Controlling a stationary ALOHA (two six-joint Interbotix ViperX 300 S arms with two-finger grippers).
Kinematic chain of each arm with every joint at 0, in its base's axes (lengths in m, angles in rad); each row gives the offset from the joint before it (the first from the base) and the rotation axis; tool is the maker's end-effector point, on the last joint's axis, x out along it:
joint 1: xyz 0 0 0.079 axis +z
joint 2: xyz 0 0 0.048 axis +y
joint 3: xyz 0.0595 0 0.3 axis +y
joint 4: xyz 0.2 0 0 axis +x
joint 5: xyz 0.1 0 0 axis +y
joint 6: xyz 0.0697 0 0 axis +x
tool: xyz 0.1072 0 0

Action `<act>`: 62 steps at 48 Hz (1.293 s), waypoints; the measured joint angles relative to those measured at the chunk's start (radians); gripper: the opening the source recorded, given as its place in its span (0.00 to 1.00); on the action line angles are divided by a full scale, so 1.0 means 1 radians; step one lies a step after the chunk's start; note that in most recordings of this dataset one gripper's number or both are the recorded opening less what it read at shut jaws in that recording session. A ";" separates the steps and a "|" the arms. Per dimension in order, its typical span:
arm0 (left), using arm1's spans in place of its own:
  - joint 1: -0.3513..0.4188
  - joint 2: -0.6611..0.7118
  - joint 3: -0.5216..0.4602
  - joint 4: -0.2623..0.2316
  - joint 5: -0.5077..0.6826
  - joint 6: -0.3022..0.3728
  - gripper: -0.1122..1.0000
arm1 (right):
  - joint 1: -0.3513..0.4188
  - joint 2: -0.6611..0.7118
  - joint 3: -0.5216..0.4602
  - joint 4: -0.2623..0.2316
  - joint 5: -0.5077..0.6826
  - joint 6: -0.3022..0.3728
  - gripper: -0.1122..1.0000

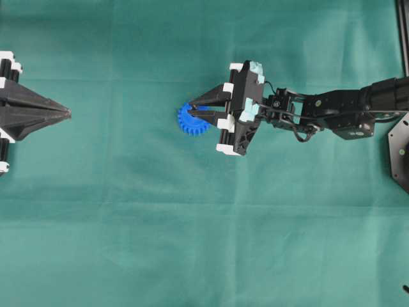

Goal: Insert the shaft placed at a random location into the center hole of the small gear at another random location.
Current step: 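Align and lower the shaft into the gear's center hole, then open the right gripper and withdraw it to the right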

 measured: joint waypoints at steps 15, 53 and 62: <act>0.000 -0.002 0.002 -0.002 0.002 0.000 0.10 | 0.000 0.048 -0.005 0.003 0.000 0.000 0.36; 0.000 -0.002 0.005 0.000 0.000 0.000 0.10 | -0.008 0.057 -0.020 0.009 0.041 0.003 0.89; 0.000 -0.002 0.005 0.000 0.000 0.000 0.10 | -0.002 -0.005 -0.020 0.009 0.089 0.005 0.88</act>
